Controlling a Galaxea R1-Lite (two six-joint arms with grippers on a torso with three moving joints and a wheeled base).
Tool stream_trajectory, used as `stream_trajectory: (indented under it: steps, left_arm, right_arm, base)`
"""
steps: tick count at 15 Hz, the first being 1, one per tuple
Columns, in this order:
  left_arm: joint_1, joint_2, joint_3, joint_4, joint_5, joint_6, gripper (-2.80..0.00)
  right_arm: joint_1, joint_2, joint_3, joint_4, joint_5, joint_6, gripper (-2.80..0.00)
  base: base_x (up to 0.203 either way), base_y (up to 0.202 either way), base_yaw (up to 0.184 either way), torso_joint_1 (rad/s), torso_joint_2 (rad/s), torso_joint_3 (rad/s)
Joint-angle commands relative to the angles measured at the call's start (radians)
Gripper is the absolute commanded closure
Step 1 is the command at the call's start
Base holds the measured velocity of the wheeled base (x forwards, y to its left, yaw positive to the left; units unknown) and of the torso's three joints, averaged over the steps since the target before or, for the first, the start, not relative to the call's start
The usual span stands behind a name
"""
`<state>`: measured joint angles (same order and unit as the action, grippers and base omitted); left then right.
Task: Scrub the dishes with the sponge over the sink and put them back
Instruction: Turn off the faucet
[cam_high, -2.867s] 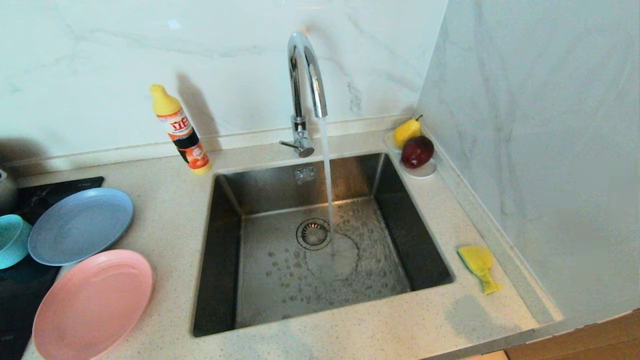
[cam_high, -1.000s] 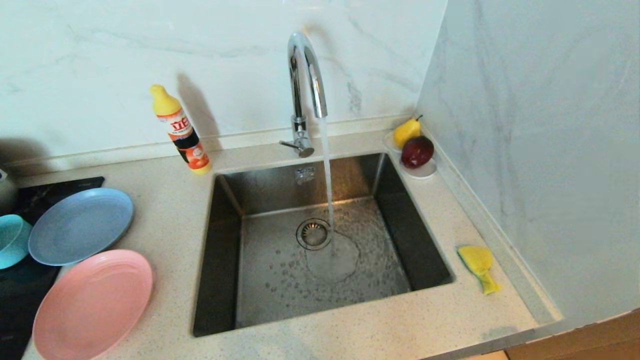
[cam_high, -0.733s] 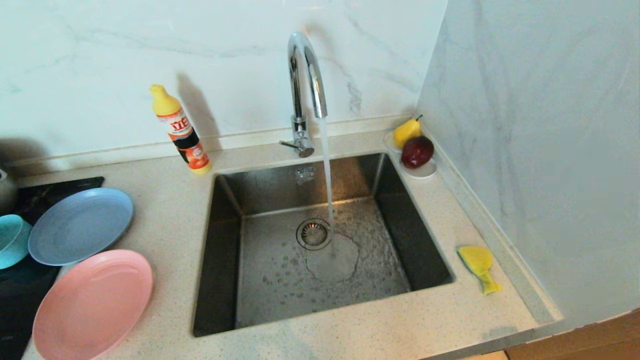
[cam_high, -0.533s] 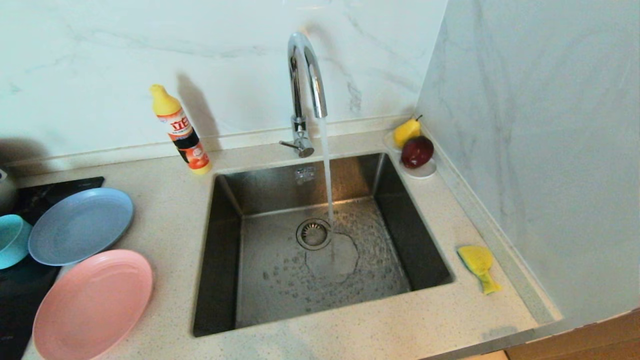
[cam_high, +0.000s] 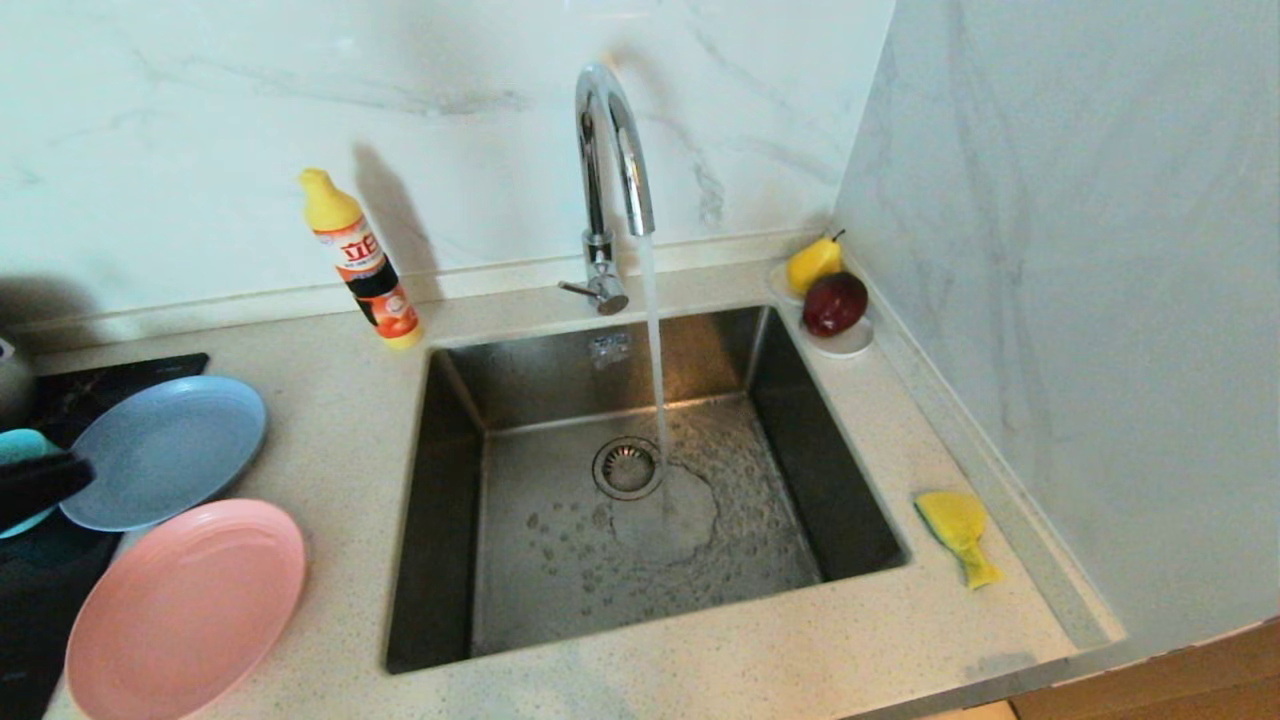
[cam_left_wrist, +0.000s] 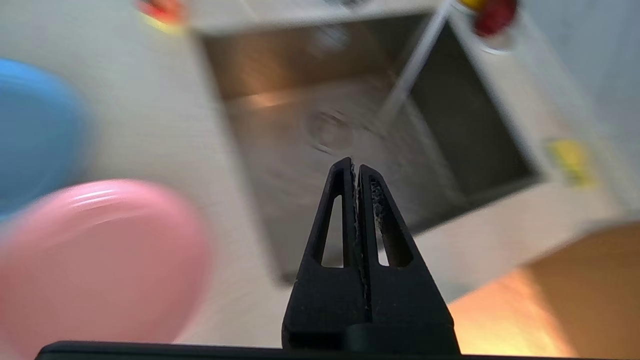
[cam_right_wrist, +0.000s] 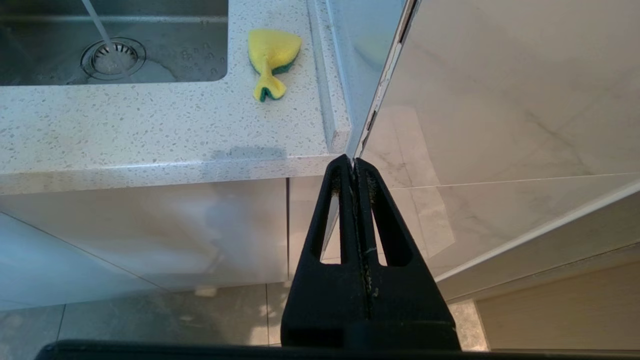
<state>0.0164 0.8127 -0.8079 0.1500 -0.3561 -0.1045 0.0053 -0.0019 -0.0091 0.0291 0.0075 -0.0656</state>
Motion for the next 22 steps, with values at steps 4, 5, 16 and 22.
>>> stream_trajectory:
  steps: [4,5,16,22]
  left_arm:
    - [-0.008,0.679,-0.303,-0.013,-0.278,-0.097,0.00]
    - [-0.012,0.752,-0.337,-0.027,-0.301,-0.104,0.00]
    - [-0.119,1.220,-0.443,-0.597,-0.376,-0.311,0.00]
    - [-0.118,1.244,-0.538,-0.600,-0.389,-0.385,0.00]
  right_arm:
    - [0.001,0.000,0.000,0.000,0.000,0.000,0.00]
    - [0.001,0.000,0.000,0.000,0.001,0.000,0.00]
    - [0.001,0.000,0.000,0.000,0.000,0.000,0.00]
    - [0.001,0.000,0.000,0.000,0.000,0.000,0.00]
  base:
    - [0.000,0.000,0.000,0.000,0.00,0.000]
    - [0.000,0.000,0.000,0.000,0.00,0.000]
    - [0.000,0.000,0.000,0.000,0.00,0.000]
    - [0.000,0.000,0.000,0.000,0.00,0.000]
